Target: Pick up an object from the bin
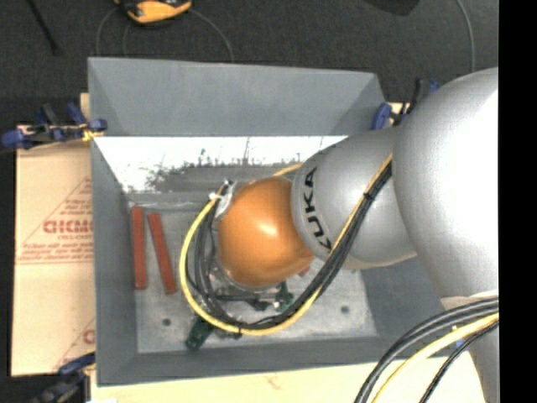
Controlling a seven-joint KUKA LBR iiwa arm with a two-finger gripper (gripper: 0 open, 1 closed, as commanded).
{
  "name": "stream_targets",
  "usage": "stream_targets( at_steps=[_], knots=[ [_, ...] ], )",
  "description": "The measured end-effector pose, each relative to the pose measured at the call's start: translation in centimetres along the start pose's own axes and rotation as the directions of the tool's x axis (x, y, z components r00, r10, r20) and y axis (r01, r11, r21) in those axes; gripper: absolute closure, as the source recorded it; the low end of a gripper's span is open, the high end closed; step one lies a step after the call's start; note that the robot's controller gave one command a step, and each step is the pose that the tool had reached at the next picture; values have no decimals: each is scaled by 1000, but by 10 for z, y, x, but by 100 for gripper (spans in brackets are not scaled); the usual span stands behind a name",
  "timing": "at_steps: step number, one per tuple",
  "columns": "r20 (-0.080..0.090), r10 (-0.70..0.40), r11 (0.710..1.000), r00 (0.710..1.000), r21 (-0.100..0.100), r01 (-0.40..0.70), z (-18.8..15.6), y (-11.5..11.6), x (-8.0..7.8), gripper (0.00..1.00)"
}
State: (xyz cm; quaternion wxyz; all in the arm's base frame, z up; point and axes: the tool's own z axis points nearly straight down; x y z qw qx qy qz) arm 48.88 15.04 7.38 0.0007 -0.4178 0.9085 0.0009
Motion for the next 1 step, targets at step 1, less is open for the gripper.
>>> stream_targets(
  at_steps=[1],
  knots=[
    [0,-292,956,956,1,292,-77,-27,-24,100]
  ],
)
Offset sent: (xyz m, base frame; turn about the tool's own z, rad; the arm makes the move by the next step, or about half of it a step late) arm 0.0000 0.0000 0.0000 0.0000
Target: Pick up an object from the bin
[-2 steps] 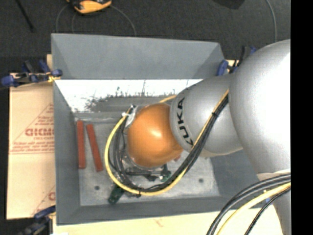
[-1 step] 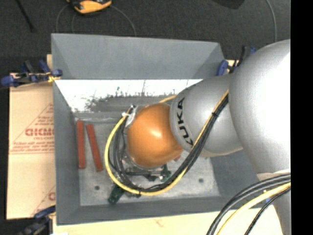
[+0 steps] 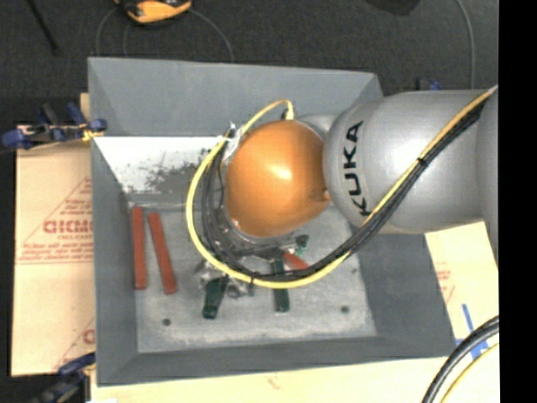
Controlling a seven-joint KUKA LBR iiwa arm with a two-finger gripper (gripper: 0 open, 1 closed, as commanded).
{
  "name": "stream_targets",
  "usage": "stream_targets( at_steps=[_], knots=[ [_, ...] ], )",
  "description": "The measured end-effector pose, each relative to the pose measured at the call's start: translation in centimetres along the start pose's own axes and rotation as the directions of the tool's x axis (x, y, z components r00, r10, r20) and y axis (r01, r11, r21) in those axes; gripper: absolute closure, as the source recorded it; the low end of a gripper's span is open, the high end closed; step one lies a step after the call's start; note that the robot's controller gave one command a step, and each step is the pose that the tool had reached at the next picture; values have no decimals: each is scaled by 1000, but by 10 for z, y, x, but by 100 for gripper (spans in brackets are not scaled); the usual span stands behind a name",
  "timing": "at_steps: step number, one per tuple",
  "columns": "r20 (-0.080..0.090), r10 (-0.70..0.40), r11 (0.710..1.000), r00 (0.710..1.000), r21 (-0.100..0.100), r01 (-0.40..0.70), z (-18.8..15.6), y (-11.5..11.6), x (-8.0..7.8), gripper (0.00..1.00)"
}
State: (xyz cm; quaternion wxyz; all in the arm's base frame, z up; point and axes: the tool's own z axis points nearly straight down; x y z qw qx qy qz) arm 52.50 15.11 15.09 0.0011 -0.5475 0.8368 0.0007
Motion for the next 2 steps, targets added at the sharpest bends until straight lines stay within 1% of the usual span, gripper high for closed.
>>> stream_targets(
  at_steps=[1,2],
  knots=[
    [0,1,1000,1000,-1,-1,0,0,0,100],
    [1,25,1000,1000,0,-25,-104,-3,4,100]
  ],
)
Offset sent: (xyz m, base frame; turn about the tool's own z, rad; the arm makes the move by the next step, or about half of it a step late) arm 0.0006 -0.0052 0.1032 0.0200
